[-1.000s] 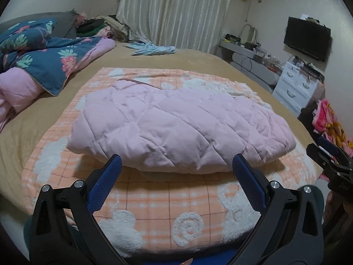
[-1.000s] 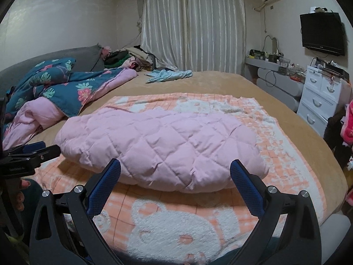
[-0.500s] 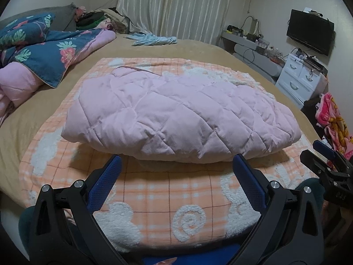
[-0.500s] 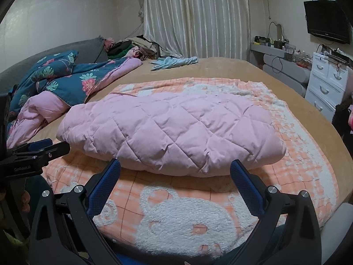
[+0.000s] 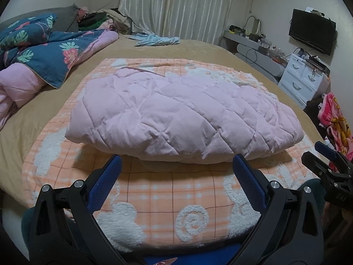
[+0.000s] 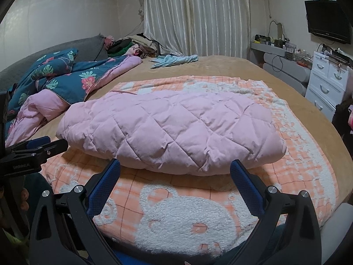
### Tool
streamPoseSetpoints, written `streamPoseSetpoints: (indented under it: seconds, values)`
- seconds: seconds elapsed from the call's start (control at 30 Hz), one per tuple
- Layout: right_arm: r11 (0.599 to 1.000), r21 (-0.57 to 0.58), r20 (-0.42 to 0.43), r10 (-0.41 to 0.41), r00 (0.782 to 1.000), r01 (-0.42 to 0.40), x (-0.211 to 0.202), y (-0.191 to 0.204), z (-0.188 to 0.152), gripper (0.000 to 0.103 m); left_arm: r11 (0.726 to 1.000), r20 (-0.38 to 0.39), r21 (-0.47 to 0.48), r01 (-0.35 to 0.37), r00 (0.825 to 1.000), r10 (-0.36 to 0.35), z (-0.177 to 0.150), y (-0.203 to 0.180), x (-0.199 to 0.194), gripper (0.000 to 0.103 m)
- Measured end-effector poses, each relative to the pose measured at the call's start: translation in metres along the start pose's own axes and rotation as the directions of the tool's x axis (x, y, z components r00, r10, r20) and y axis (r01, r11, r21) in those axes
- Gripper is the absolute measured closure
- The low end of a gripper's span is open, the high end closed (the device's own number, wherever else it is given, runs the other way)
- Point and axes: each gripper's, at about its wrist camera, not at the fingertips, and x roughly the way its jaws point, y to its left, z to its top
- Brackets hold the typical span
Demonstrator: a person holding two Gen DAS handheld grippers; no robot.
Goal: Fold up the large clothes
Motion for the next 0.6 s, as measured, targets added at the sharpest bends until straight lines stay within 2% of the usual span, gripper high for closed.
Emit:
streamPoseSetpoints:
  seconds: [0.6]
  values:
    - [1.000, -0.003, 0.002, 0.000, 1.000, 0.000, -0.0011, -0.0011, 0.0002, 0.004, 1.000, -0.006, -0.003, -0.003, 1.000, 0.003, -0.0001, -0.0012, -0.0022, 0.009]
